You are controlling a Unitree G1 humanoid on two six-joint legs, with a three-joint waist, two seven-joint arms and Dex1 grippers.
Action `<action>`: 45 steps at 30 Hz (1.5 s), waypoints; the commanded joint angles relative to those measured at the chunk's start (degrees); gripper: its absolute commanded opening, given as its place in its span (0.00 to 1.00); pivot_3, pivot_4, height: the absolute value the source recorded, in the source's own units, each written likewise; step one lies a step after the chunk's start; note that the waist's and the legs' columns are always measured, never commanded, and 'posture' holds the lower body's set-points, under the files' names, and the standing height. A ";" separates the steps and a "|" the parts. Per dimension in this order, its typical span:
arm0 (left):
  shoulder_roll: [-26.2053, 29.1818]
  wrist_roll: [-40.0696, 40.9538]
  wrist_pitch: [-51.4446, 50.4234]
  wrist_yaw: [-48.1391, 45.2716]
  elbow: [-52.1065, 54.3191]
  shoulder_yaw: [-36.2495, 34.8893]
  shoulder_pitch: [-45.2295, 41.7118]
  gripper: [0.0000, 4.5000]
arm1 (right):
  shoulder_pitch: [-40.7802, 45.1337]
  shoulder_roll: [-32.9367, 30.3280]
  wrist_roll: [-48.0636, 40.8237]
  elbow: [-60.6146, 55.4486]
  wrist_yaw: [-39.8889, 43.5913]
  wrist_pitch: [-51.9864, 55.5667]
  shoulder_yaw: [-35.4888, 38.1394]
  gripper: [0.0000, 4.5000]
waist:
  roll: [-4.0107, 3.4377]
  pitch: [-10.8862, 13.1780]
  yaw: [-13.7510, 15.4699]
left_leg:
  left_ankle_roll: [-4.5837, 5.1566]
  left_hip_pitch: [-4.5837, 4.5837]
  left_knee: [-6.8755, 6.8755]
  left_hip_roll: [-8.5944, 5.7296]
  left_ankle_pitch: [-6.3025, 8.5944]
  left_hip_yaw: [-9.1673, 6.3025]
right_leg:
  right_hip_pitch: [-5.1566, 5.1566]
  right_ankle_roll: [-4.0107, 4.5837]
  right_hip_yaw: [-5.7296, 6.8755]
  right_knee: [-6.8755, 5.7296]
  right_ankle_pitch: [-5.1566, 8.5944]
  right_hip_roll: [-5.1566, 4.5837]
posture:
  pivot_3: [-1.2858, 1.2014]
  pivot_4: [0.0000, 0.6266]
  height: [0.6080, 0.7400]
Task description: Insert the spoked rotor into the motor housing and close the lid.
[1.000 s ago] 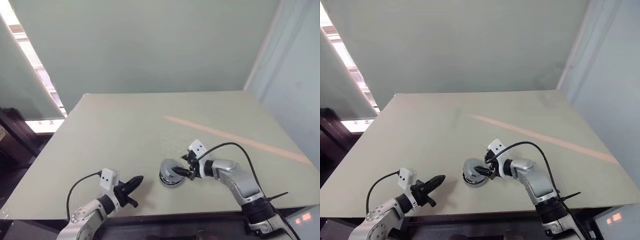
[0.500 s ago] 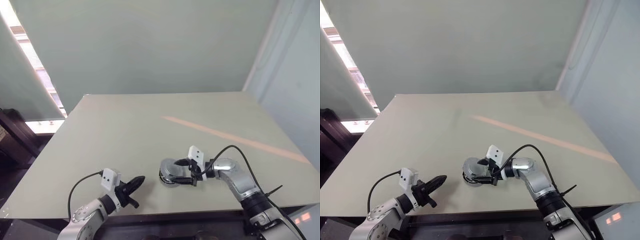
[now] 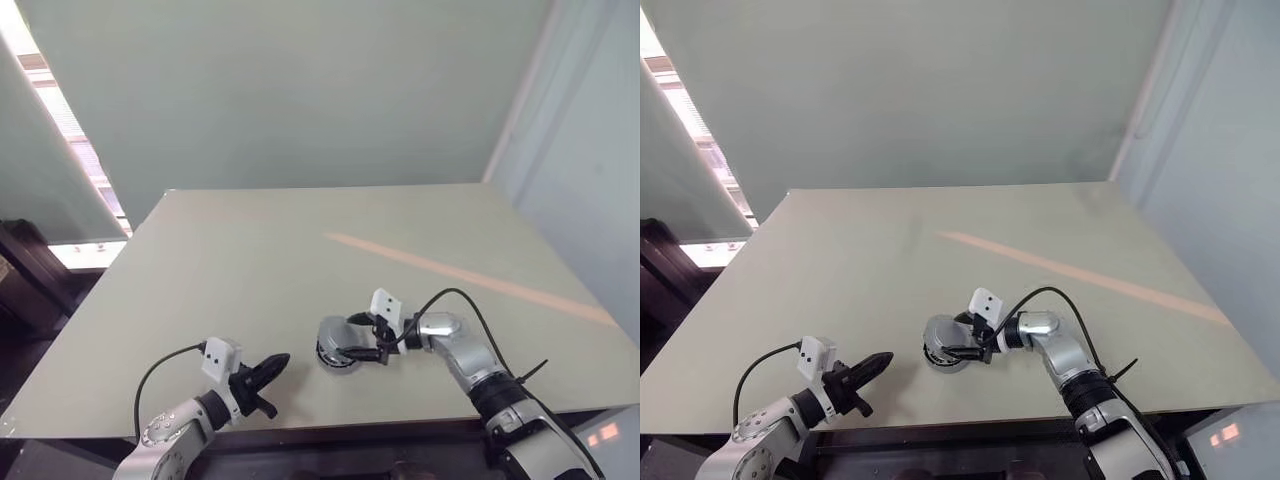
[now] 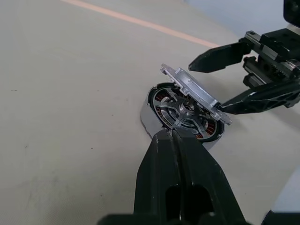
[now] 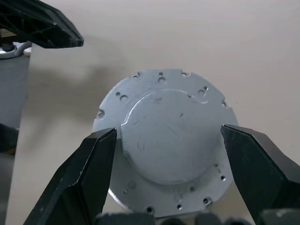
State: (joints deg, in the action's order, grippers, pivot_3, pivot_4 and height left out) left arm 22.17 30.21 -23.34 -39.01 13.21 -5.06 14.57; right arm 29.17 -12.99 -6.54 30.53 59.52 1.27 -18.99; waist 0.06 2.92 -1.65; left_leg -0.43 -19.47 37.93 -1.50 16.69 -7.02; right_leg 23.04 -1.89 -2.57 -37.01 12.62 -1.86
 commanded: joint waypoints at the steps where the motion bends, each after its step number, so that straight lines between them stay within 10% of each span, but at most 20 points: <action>1: 0.69 0.39 0.04 -0.45 2.88 -0.01 -1.07 0.00 | 2.33 0.59 0.95 2.15 0.25 -2.39 0.71 0.87 | -0.01 0.00 -0.04 | 0.00 0.00 0.00 0.00 0.00 0.00 | 0.00 0.00 0.00 0.00 0.00 0.00 | 0.52 0.00 1.00; 12: 1.18 0.52 -0.89 -0.48 4.37 -0.03 -0.48 0.00 | 5.39 2.01 2.71 9.55 1.29 -4.54 0.95 0.87 | -0.12 -0.02 -0.17 | -0.06 0.01 0.00 0.00 -0.04 0.00 | 0.01 0.04 -0.01 -0.02 -0.04 0.01 | 0.52 0.00 1.00; 16: 1.27 0.51 -1.06 -0.47 4.85 -0.09 -0.06 0.00 | 5.33 2.14 2.61 9.15 1.23 -3.32 1.11 0.71 | -0.16 -0.04 -0.21 | -0.07 0.01 0.00 0.00 -0.04 0.00 | 0.01 0.04 -0.02 -0.03 -0.04 0.01 | 0.52 0.00 1.00; 45: 0.24 -0.23 -0.07 -0.60 2.77 1.51 -1.58 0.00 | 10.25 0.43 11.11 1.71 1.71 14.67 -4.94 0.71 | -0.36 -0.11 -0.17 | -0.13 0.02 0.01 -0.01 -0.08 -0.01 | 0.01 0.03 -0.02 -0.06 -0.05 0.01 | 0.52 0.00 1.00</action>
State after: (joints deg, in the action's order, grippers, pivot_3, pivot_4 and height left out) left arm 22.50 30.00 -24.39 -39.40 15.38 -3.38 13.81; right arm 37.79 -12.37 4.42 33.11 62.36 14.82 -25.13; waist -0.30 2.81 -1.82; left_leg -0.57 -19.45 37.94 -1.51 16.61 -7.03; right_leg 23.05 -1.86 -2.58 -37.07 12.57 -1.85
